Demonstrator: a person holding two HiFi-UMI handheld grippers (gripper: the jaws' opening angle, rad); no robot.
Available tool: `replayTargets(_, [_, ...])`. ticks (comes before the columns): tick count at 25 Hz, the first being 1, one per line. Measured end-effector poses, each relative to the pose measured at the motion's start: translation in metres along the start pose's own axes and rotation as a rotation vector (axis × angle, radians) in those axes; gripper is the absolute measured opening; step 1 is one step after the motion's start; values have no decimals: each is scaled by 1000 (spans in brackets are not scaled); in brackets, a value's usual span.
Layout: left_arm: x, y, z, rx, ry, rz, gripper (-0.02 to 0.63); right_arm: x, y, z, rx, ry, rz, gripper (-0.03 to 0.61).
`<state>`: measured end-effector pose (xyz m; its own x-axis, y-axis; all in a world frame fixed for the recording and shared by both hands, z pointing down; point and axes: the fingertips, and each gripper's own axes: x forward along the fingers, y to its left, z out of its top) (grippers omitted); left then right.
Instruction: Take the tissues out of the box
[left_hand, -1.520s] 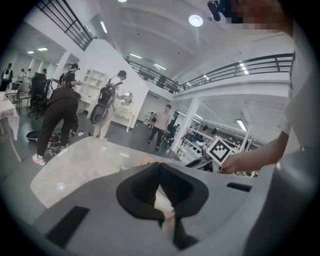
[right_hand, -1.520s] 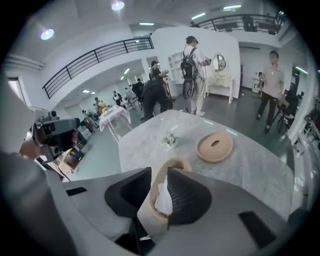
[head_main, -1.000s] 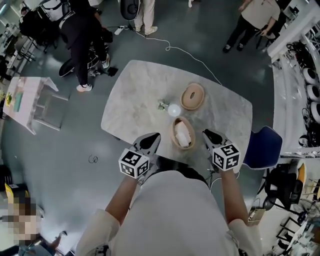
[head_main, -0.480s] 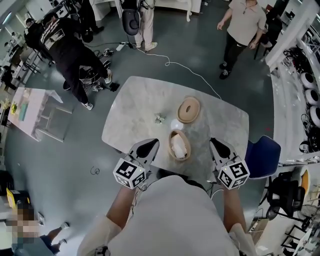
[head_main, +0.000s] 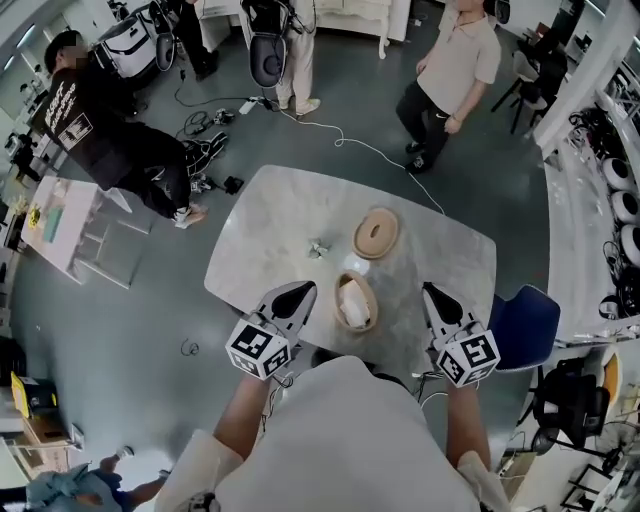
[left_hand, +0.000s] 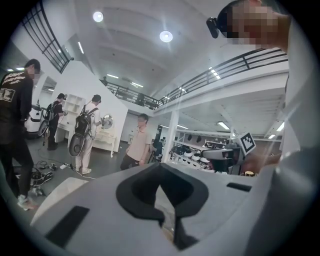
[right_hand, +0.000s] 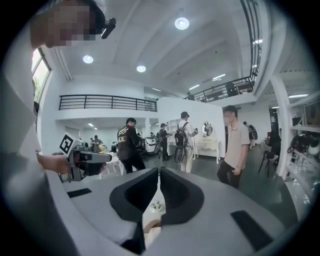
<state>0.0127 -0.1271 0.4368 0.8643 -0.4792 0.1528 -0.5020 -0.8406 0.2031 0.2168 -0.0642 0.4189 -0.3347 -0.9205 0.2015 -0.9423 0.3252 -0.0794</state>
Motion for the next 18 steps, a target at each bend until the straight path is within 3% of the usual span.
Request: replayTargets(18, [-3,-8,-6,-19,1,26,9,-7,0,-1,2,-9,31,40])
